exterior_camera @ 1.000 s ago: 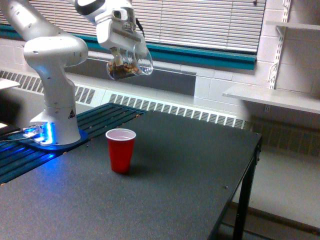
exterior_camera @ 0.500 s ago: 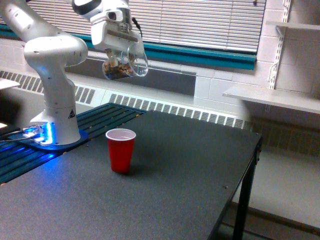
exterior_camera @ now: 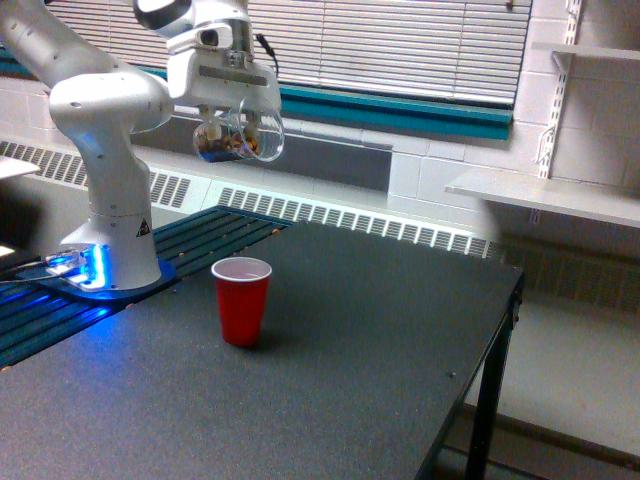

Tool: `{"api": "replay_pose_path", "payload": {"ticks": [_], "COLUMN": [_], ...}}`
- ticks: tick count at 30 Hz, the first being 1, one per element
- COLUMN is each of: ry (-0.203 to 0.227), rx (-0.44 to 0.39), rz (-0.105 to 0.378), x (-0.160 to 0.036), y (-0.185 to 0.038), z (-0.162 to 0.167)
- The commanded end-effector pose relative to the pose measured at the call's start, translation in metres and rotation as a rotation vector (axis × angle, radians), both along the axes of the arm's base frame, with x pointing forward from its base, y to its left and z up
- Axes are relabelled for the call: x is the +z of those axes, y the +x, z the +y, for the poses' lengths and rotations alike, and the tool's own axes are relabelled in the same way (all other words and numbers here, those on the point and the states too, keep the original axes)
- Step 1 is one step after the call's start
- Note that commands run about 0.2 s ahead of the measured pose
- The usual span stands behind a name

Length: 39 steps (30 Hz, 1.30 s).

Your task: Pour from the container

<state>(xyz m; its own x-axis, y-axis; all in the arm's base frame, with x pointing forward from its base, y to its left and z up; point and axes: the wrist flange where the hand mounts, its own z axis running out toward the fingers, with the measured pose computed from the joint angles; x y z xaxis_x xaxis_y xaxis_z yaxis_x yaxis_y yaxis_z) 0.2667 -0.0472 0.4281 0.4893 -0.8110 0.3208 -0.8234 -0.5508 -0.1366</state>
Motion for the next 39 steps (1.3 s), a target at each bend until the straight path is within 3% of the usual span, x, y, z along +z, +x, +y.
{"api": "replay_pose_path", "payload": {"ticks": [1, 22, 39], "ry": [0.035, 0.095, 0.097], "rx": [-0.025, -0.029, -0.046], "rz": [0.049, 0.172, 0.231], "x": [-0.022, -0.061, -0.064], "y": [-0.003, -0.001, -0.01], "z": [-0.001, 0.001, 0.014]}}
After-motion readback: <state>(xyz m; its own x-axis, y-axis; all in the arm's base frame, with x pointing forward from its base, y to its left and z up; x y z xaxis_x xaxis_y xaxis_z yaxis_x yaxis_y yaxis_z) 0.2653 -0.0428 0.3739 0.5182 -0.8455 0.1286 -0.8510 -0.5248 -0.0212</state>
